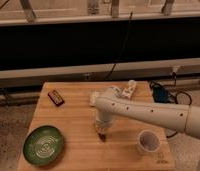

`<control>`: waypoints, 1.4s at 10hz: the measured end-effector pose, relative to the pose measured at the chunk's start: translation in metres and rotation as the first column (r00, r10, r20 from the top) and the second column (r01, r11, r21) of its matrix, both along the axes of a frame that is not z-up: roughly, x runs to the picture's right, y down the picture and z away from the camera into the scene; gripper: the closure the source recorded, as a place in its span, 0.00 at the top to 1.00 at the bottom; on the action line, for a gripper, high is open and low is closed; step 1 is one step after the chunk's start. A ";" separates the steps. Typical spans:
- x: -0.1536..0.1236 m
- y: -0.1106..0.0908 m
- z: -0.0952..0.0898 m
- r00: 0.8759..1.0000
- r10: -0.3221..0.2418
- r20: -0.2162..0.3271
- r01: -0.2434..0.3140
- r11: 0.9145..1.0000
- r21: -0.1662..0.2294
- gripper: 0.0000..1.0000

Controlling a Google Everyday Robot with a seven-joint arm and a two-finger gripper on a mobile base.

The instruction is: Place the pepper on the white sponge

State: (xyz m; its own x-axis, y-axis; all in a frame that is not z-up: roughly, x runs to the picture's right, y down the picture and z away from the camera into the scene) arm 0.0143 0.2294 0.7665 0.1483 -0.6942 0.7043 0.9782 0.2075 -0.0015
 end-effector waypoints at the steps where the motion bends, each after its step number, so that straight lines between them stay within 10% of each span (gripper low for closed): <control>1: -0.003 0.001 0.000 1.000 -0.009 0.024 0.008 1.000 0.006 0.65; 3: -0.010 0.004 0.000 0.997 -0.035 0.072 0.034 0.999 0.023 0.79; 14: -0.020 0.008 0.019 0.990 -0.128 0.059 0.123 0.988 0.089 0.80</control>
